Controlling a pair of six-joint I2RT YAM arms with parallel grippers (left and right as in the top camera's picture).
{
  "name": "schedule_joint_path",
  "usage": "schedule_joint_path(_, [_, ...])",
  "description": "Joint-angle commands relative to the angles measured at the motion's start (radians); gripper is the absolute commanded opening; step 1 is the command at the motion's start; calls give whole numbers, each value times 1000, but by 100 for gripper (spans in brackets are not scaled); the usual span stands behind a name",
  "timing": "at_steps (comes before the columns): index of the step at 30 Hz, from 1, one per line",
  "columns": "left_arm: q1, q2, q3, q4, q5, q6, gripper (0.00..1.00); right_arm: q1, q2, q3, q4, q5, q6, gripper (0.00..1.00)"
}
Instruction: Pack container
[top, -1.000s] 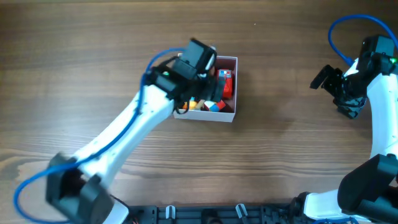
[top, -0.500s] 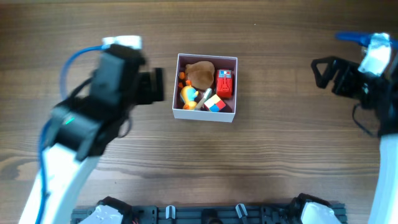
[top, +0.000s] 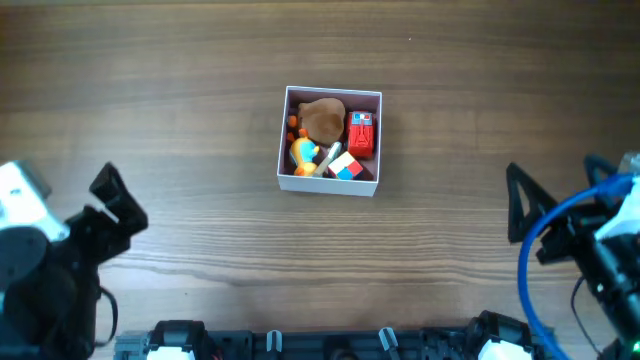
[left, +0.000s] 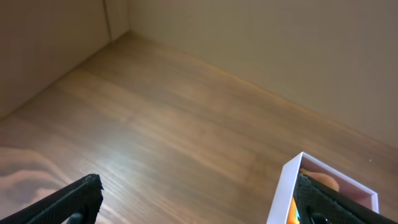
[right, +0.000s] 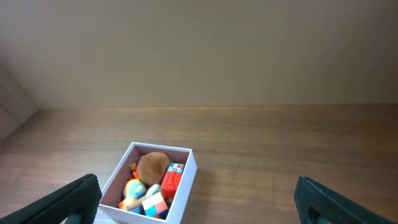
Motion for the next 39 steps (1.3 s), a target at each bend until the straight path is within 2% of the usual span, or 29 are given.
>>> schedule_joint_path(1, [11, -18, 5, -23, -10, -13, 100, -1, -5, 10, -18, -16, -13, 100])
schedule_joint_path(30, [11, -18, 5, -22, -10, -13, 100, 0, -11, -9, -55, 28, -21, 100])
schedule_joint_path(34, [11, -18, 5, -22, -9, -13, 100, 0, -98, -123, -3, 107, -21, 100])
schedule_joint_path(39, [11, -18, 5, -22, -9, -13, 100, 29, -280, -420, 200, 116, -103, 100])
